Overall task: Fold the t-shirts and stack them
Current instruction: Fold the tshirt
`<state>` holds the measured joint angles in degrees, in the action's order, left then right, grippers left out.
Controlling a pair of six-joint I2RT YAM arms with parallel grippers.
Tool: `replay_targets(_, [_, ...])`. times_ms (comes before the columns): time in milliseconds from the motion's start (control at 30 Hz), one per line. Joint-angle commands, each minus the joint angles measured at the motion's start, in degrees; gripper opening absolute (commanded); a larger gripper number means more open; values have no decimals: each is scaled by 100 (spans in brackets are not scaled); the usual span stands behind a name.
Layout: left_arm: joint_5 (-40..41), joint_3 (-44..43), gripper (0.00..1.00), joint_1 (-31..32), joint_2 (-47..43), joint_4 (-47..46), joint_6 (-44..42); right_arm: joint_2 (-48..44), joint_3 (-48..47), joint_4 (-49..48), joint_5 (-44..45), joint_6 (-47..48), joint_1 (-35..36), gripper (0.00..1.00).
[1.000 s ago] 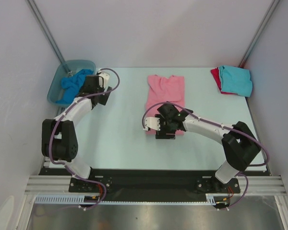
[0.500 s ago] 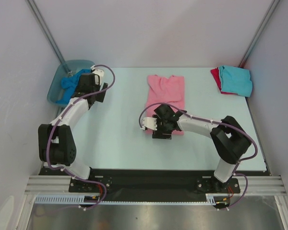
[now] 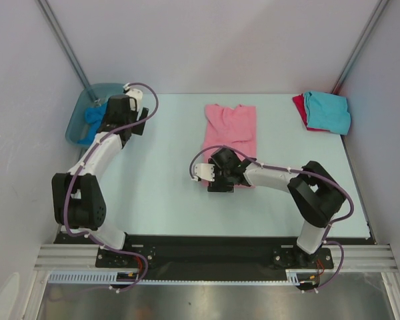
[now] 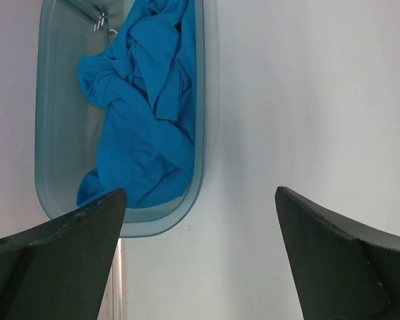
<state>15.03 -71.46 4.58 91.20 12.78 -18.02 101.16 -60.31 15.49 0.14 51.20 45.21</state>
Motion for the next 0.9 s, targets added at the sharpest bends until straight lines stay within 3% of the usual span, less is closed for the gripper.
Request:
replay_targets(0, [97,-307,100,-71,29,-126,36,-263,187,156,153,144,32,78])
replay_targets(233, [79,-377,100,-106,12,-223,-17,-642,406,622,65,408,14,78])
replay_targets(667, [35,-500,100,-106,82,-249,132,-194,714,-344,258,39,67,74])
replay_targets(767, [70,-614,100,-106,135,-258,80,-158,670,-345,250,22,75,58])
replay_targets(800, [79,-667,100,-106,152,-249,53,-158,653,-318,276,39,67,28])
replay_targets(867, [79,-711,100,-106,196,-258,36,-185,600,-213,285,57,76,5])
